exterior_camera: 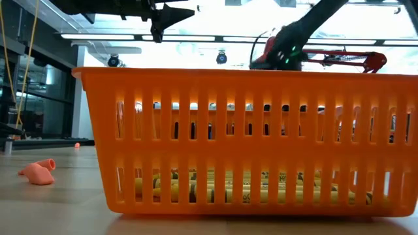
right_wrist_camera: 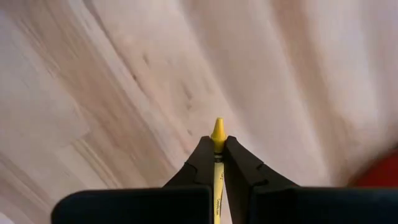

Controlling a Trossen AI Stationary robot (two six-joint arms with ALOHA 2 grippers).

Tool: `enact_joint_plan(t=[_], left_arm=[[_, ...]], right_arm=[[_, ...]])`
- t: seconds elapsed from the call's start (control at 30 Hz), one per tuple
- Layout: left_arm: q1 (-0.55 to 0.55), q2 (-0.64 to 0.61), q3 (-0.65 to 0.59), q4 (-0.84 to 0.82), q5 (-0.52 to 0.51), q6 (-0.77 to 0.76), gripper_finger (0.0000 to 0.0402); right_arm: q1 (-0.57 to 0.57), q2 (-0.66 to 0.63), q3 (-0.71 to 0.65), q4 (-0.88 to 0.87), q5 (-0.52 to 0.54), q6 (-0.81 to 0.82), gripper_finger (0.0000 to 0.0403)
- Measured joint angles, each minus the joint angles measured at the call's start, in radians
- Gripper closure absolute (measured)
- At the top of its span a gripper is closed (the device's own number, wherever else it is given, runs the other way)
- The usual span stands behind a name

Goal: Sort crayons
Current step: Put the yellow crayon into the orange bin

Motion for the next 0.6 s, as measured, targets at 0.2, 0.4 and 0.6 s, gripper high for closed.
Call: enact_joint_plan(t=[0.2, 0.4, 0.6], left_arm=[[0.002, -0.005, 0.0, -0.02, 0.0, 0.0, 0.0238], [0.017, -0.025, 0.0, -0.017, 0.0, -0.047, 0.0238], [0.048, -0.024, 0.0, -0.015, 0.0, -0.02, 0.0238]], right_arm=[[0.077, -0.241, -0.1, 0.111, -0.045, 0.067, 0.0402], [0.206, -0.543, -0.373, 0.392, -0.111, 0.337, 0.0402], [0.41, -0.722, -0.651, 0.895, -0.105, 0.654, 0.0402]])
